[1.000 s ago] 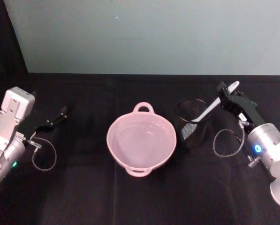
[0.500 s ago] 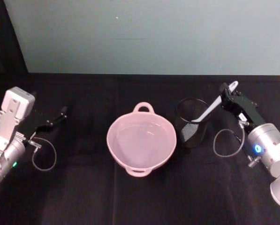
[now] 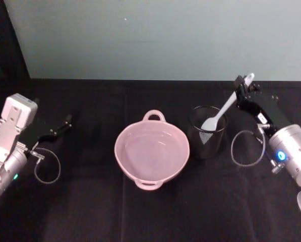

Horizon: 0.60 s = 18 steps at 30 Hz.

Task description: Use the one hand to pick up the spoon and stir the clear water in the bowl.

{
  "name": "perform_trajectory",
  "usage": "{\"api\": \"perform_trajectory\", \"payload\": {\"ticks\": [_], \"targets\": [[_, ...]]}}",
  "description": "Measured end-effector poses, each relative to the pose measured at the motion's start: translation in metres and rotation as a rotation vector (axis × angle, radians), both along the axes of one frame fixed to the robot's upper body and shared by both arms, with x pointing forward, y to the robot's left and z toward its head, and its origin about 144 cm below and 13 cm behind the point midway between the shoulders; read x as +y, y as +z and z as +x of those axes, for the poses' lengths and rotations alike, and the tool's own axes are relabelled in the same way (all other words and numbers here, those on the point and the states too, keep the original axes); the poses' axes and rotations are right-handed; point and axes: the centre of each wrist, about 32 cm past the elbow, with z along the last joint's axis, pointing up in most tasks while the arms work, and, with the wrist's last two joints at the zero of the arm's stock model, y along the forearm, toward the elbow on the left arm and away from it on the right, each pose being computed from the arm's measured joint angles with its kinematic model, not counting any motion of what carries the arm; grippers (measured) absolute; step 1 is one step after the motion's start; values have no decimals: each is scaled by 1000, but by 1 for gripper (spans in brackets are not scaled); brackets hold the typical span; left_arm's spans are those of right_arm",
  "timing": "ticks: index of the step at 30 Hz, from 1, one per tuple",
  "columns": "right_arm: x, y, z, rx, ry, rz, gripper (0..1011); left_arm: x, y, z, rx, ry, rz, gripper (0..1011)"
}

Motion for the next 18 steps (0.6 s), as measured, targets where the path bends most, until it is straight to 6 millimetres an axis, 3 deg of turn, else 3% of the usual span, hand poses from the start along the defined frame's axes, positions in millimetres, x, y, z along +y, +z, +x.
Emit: {"api": "perform_trajectory", "payload": {"ticks": [9,18], "targets": [[-7,37,-6,-104,87,-158,127,0,0,0,0,0,0,1011],[-21,80,1,-151,206,-303,127,0,0,0,0,0,0,1011]]}}
